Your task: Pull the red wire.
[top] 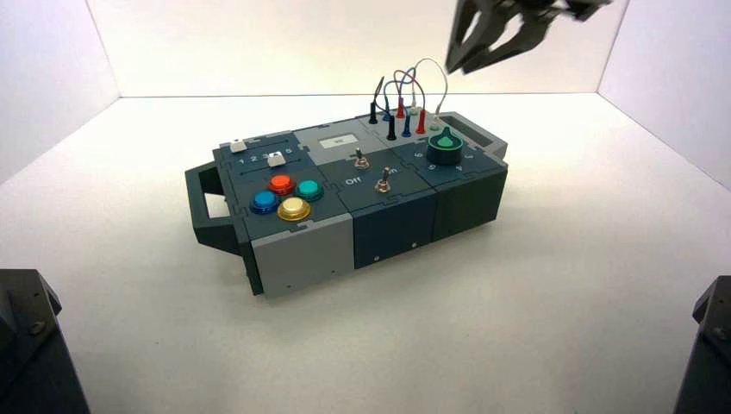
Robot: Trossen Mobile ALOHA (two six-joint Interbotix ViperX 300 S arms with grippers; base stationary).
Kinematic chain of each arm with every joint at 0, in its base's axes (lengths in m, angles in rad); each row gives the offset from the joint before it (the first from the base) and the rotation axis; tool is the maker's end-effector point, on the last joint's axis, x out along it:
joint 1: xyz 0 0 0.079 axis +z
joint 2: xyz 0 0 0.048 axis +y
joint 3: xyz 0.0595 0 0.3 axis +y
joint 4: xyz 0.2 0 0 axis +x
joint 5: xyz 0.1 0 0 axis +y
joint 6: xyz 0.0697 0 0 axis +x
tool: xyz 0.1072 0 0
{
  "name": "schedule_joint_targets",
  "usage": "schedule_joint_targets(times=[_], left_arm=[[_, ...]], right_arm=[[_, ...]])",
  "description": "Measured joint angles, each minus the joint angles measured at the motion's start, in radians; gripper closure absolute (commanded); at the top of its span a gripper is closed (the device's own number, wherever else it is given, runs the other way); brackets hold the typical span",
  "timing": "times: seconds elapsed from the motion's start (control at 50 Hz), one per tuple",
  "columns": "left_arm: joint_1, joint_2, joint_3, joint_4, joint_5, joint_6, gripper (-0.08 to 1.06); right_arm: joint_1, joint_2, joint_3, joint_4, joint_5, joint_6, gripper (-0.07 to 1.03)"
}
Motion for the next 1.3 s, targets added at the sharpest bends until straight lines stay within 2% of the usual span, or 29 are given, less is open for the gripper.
schedule_joint_targets(times=[0.26, 0.54, 0.94, 1.3], left_arm=[[0.000, 0.002, 0.000, 0.000, 0.000, 0.000, 1.01], [0.000, 0.002, 0.000, 0.000, 0.000, 0.000, 1.01], [0.000, 0.002, 0.000, 0.000, -0.002, 0.000, 1.01], [0.000, 0.002, 0.000, 0.000, -0.003, 0.000, 1.01]], right_arm=[[0.000, 0.121, -0.054, -0.015, 0.002, -0.003, 0.63], [-0.002, 0.236, -0.137, -0.072, 0.002, -0.005, 0.60], [-0.003, 0.314, -0.198, -0.141, 0.002, 0.005, 0.60], [-0.038, 0.367, -0.225, -0.169, 0.008, 0.009, 0.60]])
